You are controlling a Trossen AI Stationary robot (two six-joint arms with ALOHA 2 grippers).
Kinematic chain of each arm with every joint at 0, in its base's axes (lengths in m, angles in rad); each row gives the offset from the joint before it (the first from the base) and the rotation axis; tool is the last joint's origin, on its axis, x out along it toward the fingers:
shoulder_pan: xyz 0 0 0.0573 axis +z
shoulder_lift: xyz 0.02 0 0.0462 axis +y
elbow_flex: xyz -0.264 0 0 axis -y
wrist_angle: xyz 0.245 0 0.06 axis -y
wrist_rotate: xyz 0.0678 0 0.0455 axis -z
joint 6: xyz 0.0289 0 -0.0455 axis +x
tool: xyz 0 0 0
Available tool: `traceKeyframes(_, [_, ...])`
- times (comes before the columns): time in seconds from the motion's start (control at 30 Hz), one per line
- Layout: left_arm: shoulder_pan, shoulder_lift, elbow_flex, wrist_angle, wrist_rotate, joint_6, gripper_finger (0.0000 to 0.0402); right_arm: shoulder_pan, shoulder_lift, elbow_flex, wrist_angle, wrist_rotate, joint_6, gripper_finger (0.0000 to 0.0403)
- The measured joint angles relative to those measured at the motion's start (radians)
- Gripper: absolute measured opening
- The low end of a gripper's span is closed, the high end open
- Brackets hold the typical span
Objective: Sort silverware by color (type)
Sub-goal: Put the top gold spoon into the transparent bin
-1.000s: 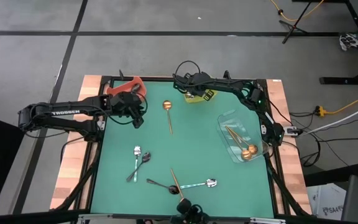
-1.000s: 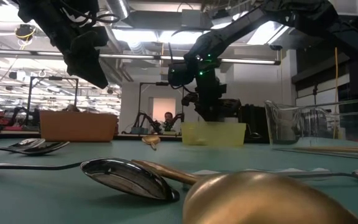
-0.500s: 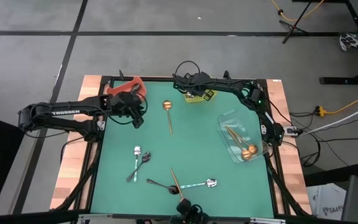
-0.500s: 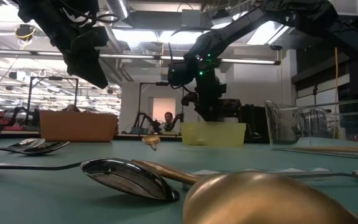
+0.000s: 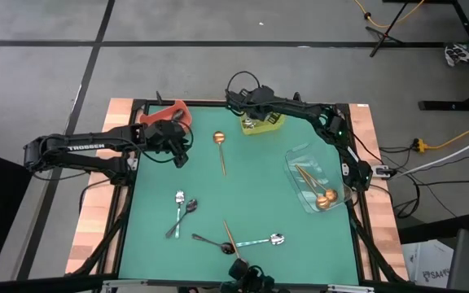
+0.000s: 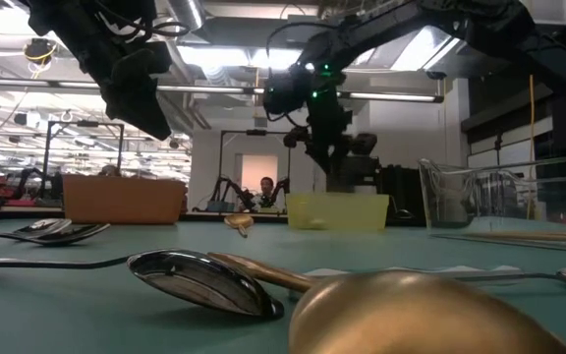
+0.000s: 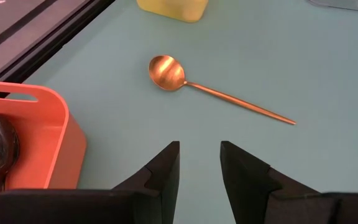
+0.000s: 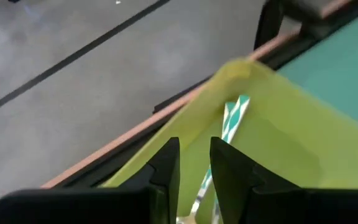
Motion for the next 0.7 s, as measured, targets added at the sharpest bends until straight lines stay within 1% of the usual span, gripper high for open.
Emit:
traceKeyframes(0.17, [0.0, 0.0, 0.0, 0.0, 0.0, 0.0, 0.011, 0.011, 0.0, 0.086, -0.102, 0.076, -0.112, 0.0079])
traceKeyframes(0.3, [0.0, 0.0, 0.0, 0.0, 0.0, 0.0, 0.011, 0.028, 0.0, 0.165, -0.146, 0.148, -0.257, 0.0079])
traceKeyframes(0.4, [0.0, 0.0, 0.0, 0.0, 0.0, 0.0, 0.011, 0.033, 0.0, 0.23, -0.153, 0.167, -0.431, 0.0079])
traceKeyframes(0.53, [0.0, 0.0, 0.0, 0.0, 0.0, 0.0, 0.011, 0.033, 0.0, 0.318, -0.149, 0.165, -0.719, 0.0079])
traceKeyframes(0.6, [0.0, 0.0, 0.0, 0.0, 0.0, 0.0, 0.011, 0.034, -0.011, 0.318, -0.117, 0.159, -0.867, 0.0079])
traceKeyframes(0.7, [0.0, 0.0, 0.0, -0.001, 0.0, 0.0, 0.011, 0.032, -0.029, 0.316, -0.079, 0.099, -1.093, 0.0079])
